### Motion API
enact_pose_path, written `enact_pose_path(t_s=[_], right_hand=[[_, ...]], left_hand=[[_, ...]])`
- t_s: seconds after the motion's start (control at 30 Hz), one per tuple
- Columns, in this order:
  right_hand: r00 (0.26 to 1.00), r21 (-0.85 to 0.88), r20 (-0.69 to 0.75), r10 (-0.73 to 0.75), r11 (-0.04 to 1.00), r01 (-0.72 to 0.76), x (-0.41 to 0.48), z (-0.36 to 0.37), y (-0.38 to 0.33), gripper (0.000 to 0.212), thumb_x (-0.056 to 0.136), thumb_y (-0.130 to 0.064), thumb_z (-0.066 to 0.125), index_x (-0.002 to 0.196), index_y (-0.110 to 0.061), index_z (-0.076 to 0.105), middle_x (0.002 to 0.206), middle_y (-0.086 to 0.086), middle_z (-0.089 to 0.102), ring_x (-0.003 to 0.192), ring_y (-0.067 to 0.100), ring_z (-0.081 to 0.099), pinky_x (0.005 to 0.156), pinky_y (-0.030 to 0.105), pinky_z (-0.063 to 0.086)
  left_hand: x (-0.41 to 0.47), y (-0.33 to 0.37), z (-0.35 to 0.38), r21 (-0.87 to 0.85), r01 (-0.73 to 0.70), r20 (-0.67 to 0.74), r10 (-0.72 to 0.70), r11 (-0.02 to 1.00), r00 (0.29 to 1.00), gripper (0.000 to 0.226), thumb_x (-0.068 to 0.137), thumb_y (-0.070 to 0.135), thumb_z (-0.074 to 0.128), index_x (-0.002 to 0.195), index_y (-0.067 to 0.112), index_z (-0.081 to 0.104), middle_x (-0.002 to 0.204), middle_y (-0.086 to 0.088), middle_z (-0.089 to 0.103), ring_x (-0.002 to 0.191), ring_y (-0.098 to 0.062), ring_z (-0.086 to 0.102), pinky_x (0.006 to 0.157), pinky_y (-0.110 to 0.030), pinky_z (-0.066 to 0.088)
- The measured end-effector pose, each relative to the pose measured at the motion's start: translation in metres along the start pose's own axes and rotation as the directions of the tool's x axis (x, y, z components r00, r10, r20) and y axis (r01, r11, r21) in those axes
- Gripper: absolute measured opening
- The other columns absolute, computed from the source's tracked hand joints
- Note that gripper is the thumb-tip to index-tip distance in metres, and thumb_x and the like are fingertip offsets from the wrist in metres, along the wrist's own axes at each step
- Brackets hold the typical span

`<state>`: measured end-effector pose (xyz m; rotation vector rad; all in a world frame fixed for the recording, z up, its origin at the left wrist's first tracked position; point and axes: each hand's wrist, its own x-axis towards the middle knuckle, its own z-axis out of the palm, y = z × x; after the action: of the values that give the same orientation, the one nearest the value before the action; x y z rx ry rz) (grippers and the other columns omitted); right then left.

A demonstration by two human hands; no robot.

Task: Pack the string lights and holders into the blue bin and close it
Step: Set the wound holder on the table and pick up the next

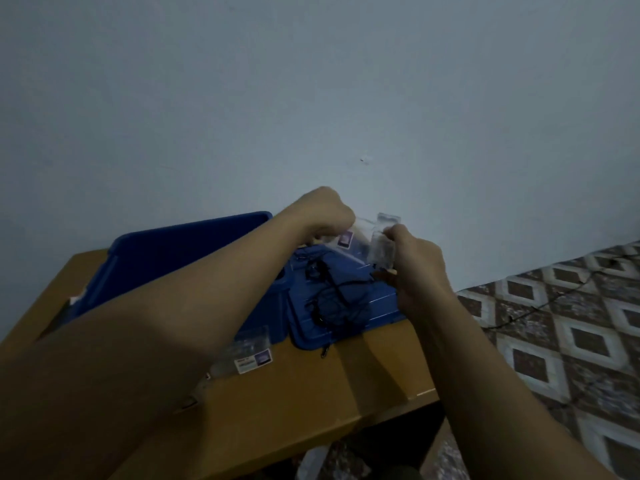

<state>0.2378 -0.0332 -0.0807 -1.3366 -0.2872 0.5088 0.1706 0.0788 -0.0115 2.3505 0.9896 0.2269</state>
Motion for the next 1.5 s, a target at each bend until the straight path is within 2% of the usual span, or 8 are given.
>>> enact_pose_path(t_s=[0.13, 0.27, 0.37, 0.63, 0.93, 1.1, 1.3, 1.5], right_hand=[[0.989, 0.075, -0.038, -0.145, 0.986, 0.147, -0.028, -0.004, -0.015, 0.038, 0.089, -0.023, 0.063, 0.090, 0.014, 0.060, 0.082, 0.017, 0.060, 0.075, 0.027, 0.057, 0.067, 0.040, 0.044], [0.982, 0.077, 0.059, -0.182, 0.981, 0.177, -0.072, -0.011, -0.016, 0.028, 0.094, -0.023, 0.063, 0.070, -0.012, 0.073, 0.086, 0.016, 0.072, 0.085, 0.028, 0.066, 0.077, 0.044, 0.055], [0.961, 0.029, 0.212, -0.176, 0.984, 0.174, -0.102, -0.014, 0.003, 0.025, 0.096, -0.021, 0.059, 0.080, -0.009, 0.073, 0.088, 0.016, 0.073, 0.087, 0.029, 0.068, 0.077, 0.042, 0.056], [0.888, -0.238, 0.458, -0.044, 0.956, 0.170, -0.139, -0.010, 0.068, 0.020, 0.094, -0.026, 0.061, 0.084, -0.011, 0.071, 0.081, 0.005, 0.074, 0.075, 0.022, 0.071, 0.065, 0.032, 0.058], [0.799, -0.465, 0.601, -0.013, 0.807, 0.363, -0.141, -0.007, 0.082, 0.015, 0.100, -0.030, 0.056, 0.101, -0.027, 0.070, 0.095, -0.008, 0.075, 0.087, 0.007, 0.070, 0.080, 0.034, 0.058], [0.771, -0.473, 0.636, -0.026, 0.777, 0.416, -0.138, -0.011, 0.081, 0.016, 0.099, -0.032, 0.056, 0.107, -0.031, 0.070, 0.099, -0.010, 0.074, 0.091, 0.004, 0.068, 0.078, 0.026, 0.055], [0.747, -0.430, 0.613, -0.258, 0.684, 0.589, -0.126, 0.000, 0.063, 0.027, 0.090, -0.048, 0.053, 0.110, -0.037, 0.068, 0.099, -0.012, 0.064, 0.092, 0.006, 0.061, 0.073, 0.019, 0.050], [0.676, -0.386, 0.687, -0.267, 0.654, 0.651, -0.130, 0.015, 0.065, 0.030, 0.092, -0.043, 0.056, 0.116, -0.033, 0.070, 0.098, -0.009, 0.065, 0.088, 0.007, 0.060, 0.070, 0.014, 0.045]], left_hand=[[-0.041, -0.011, -0.022, -0.147, -0.143, -0.227, 0.107, 0.979, 0.968, 0.017, 0.093, 0.023, 0.060, 0.106, 0.013, 0.059, 0.098, -0.002, 0.062, 0.079, -0.021, 0.059, 0.065, -0.028, 0.042], [-0.103, -0.043, -0.026, -0.228, -0.304, -0.397, 0.197, 0.925, 0.896, 0.021, 0.093, 0.023, 0.065, 0.113, 0.024, 0.060, 0.106, 0.010, 0.064, 0.092, -0.007, 0.063, 0.071, -0.021, 0.050], [-0.152, -0.078, -0.012, -0.312, -0.359, -0.457, 0.192, 0.880, 0.868, 0.020, 0.095, 0.019, 0.065, 0.112, 0.027, 0.059, 0.104, 0.014, 0.064, 0.089, -0.002, 0.063, 0.073, -0.020, 0.055], [-0.213, -0.167, 0.060, -0.352, -0.159, -0.403, 0.004, 0.923, 0.915, 0.034, 0.096, 0.023, 0.063, 0.110, 0.053, 0.056, 0.104, 0.025, 0.063, 0.097, 0.008, 0.059, 0.075, -0.014, 0.052], [-0.219, -0.198, 0.072, -0.195, -0.237, -0.404, 0.142, 0.952, 0.904, 0.045, 0.099, 0.015, 0.057, 0.140, 0.031, 0.052, 0.117, 0.033, 0.051, 0.115, 0.012, 0.049, 0.087, -0.004, 0.041], [-0.216, -0.211, 0.078, -0.278, -0.268, -0.447, 0.122, 0.923, 0.886, 0.046, 0.097, 0.015, 0.061, 0.138, 0.034, 0.055, 0.123, 0.028, 0.062, 0.115, 0.014, 0.054, 0.091, -0.005, 0.044], [-0.218, -0.218, 0.083, -0.247, -0.316, -0.460, 0.176, 0.916, 0.870, 0.049, 0.096, 0.008, 0.062, 0.138, 0.031, 0.055, 0.124, 0.026, 0.061, 0.117, 0.010, 0.056, 0.093, -0.011, 0.048], [-0.217, -0.222, 0.083, -0.248, -0.322, -0.441, 0.190, 0.914, 0.877, 0.050, 0.097, 0.012, 0.061, 0.142, 0.033, 0.051, 0.129, 0.027, 0.057, 0.120, 0.010, 0.053, 0.095, -0.015, 0.050]])
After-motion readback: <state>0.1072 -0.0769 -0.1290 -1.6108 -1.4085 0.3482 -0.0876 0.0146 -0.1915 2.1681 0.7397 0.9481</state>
